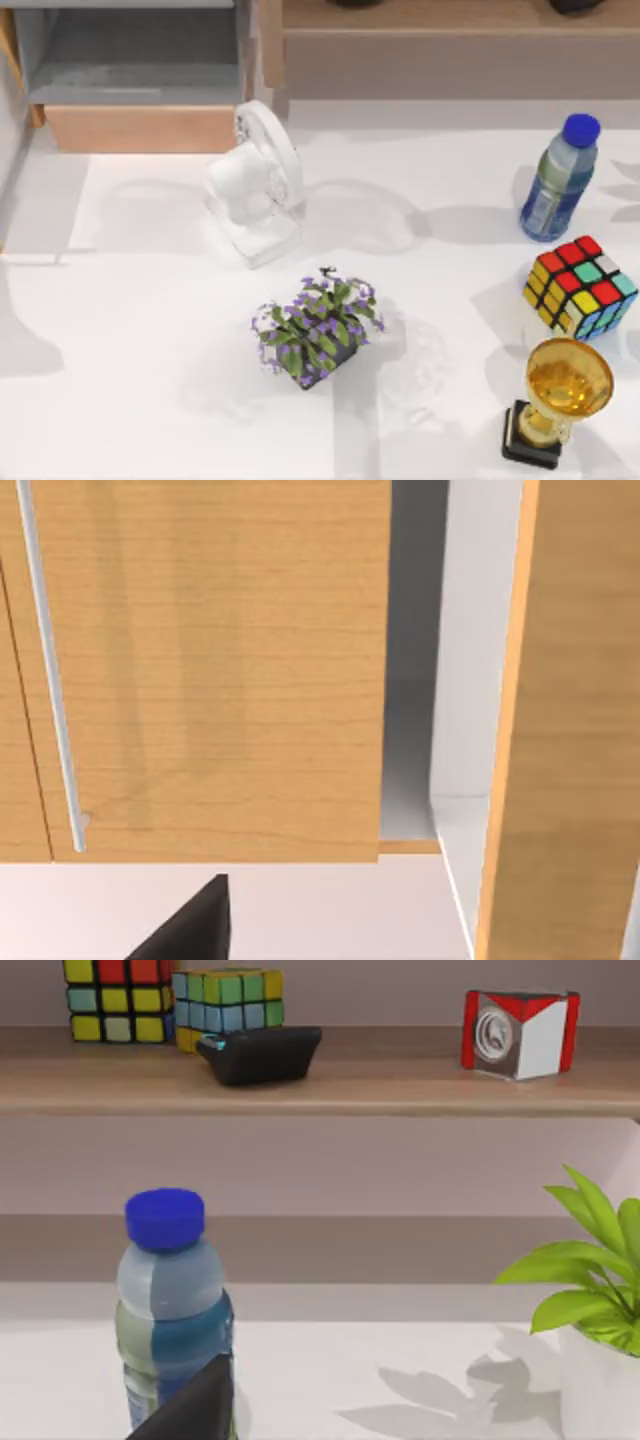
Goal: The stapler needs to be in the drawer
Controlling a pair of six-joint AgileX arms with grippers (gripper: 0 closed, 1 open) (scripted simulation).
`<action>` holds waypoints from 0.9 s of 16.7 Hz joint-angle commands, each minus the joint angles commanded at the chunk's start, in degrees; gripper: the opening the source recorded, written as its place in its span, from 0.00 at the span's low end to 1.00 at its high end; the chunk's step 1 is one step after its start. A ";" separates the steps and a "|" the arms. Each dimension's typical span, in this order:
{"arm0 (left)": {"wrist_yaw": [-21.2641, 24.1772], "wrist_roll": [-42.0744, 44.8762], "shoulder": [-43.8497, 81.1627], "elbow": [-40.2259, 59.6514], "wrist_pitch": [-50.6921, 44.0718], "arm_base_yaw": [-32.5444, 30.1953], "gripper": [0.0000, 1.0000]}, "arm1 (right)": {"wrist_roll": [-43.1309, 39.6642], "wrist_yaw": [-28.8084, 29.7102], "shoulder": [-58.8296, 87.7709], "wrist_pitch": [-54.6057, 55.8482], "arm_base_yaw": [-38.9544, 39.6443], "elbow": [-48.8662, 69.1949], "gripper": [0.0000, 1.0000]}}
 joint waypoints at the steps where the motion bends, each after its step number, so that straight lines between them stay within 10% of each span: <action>1: 0.00 0.00 0.00 0.00 0.00 0.00 1.00 | 0.00 0.00 0.00 0.00 0.00 0.00 1.00; 15: 0.00 0.00 0.00 0.00 0.00 0.00 0.02 | 0.00 0.00 0.00 0.00 0.00 0.00 1.00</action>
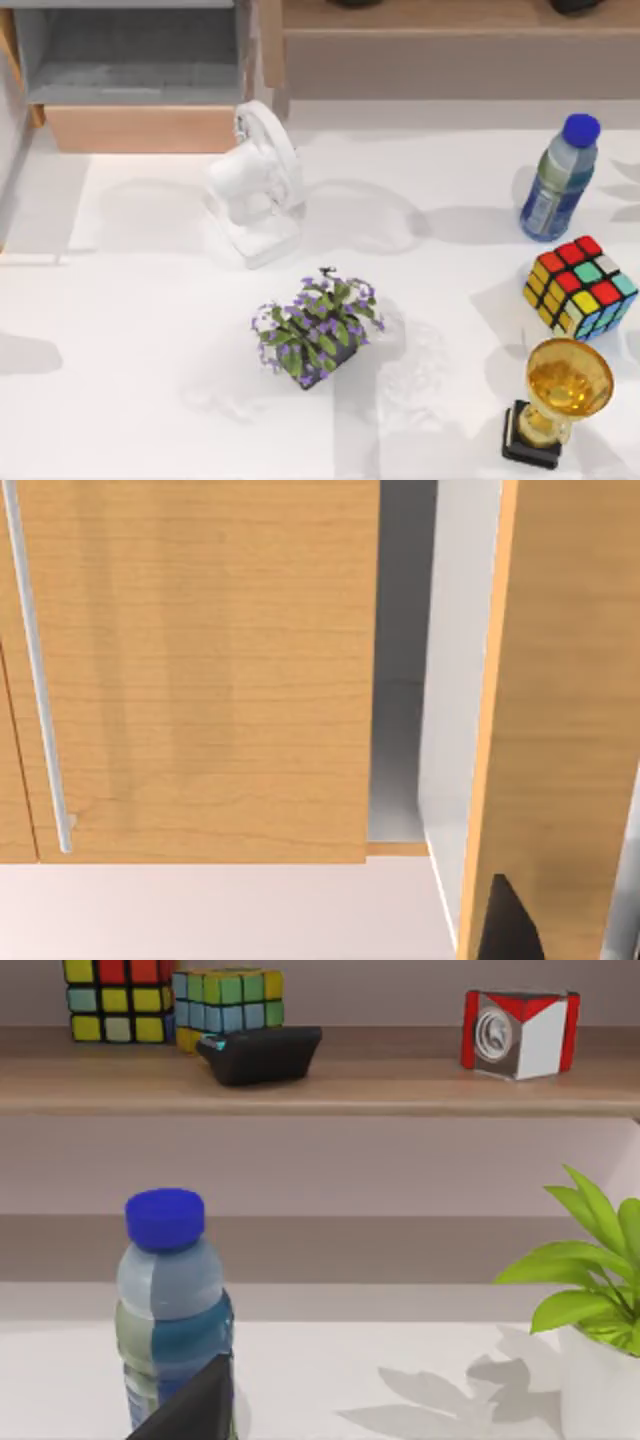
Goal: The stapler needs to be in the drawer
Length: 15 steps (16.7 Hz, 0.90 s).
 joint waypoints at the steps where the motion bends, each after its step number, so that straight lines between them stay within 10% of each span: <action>1: 0.00 0.00 0.00 0.00 0.00 0.00 0.00 | 0.00 0.00 0.00 0.00 0.00 0.00 1.00; 15: -3.65 -0.32 3.40 6.76 -4.34 -3.74 0.00 | 0.00 0.00 0.00 0.00 0.00 0.00 1.00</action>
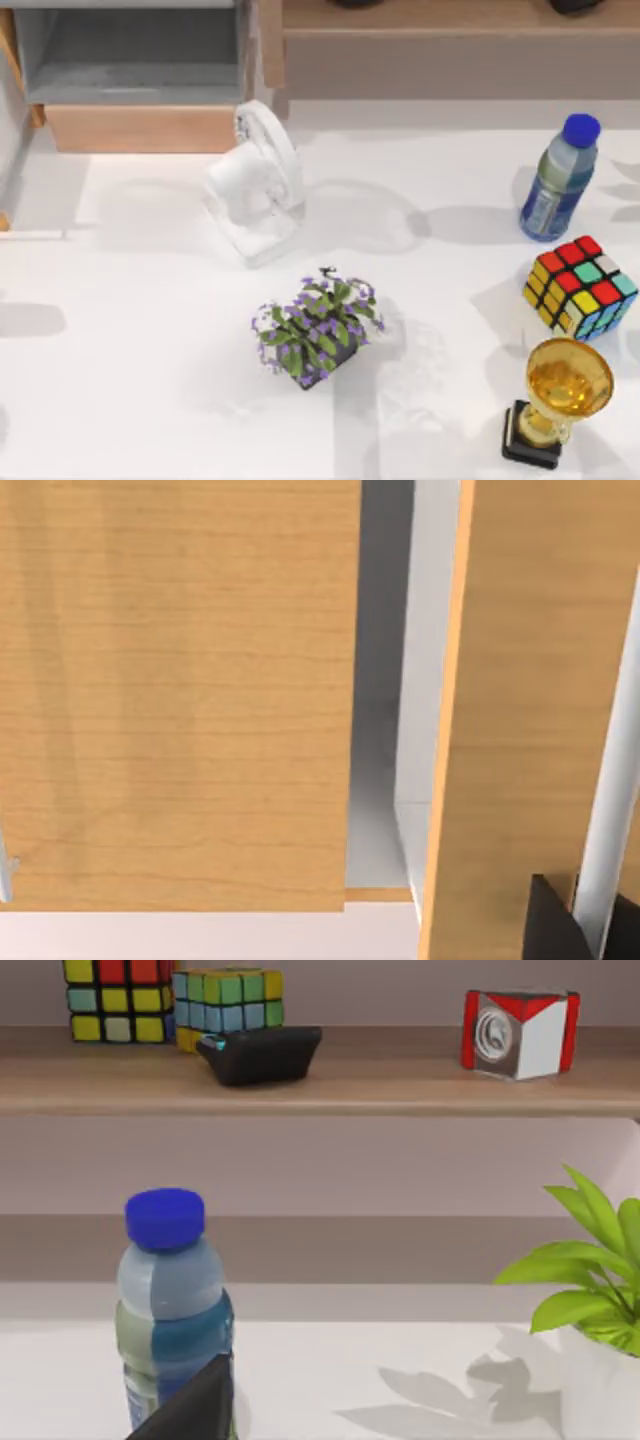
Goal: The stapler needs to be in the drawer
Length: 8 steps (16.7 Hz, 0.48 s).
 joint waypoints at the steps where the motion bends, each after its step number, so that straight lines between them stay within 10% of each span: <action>1: -0.96 -0.05 0.71 1.67 -0.96 -0.90 0.00 | 0.00 0.00 0.00 0.00 0.00 0.00 1.00; 8: -3.10 -0.24 2.36 5.33 -3.31 -2.87 0.00 | 0.00 0.00 0.00 0.00 0.00 0.00 1.00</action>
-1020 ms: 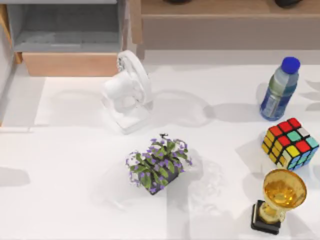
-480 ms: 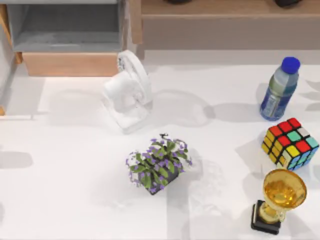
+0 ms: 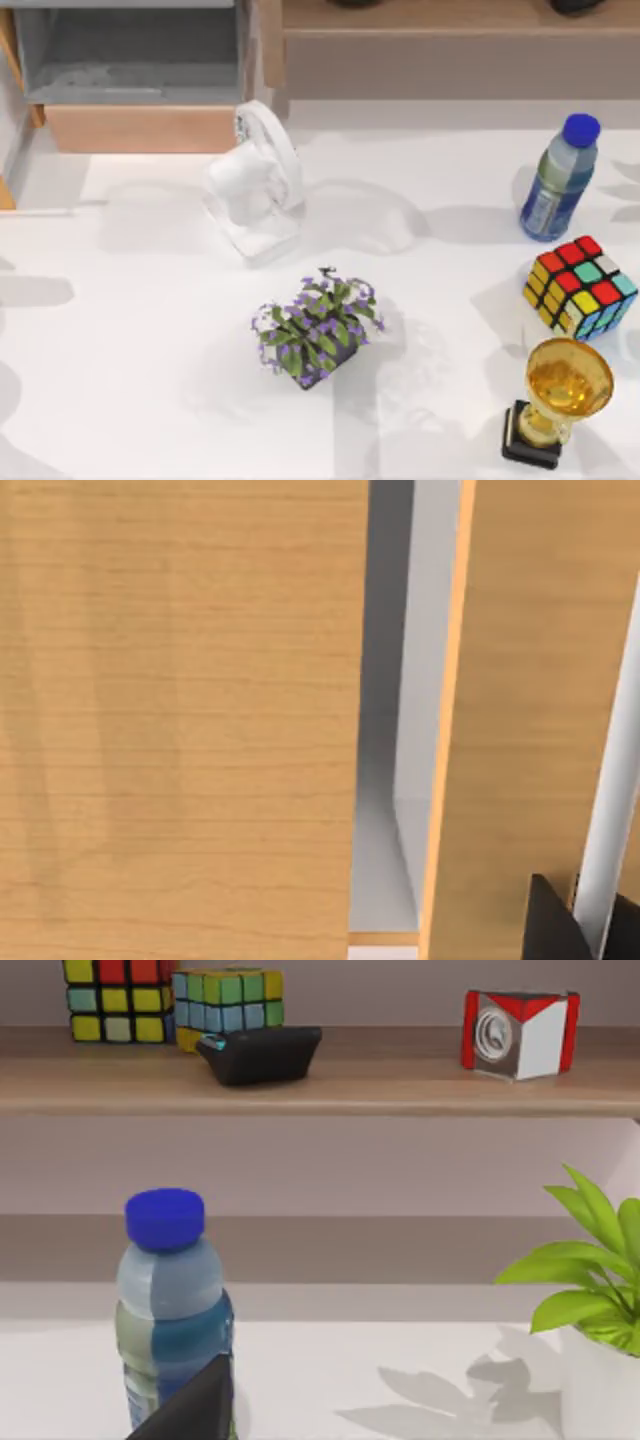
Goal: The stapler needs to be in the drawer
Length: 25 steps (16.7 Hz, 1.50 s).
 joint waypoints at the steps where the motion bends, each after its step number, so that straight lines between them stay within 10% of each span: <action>1: -0.03 0.00 0.07 0.18 -0.08 -0.09 0.00 | 0.00 0.00 0.00 0.00 0.00 0.00 1.00; 25: -8.36 -0.46 12.90 28.60 -15.43 -8.41 0.00 | 0.00 0.00 0.00 0.00 0.00 0.00 1.00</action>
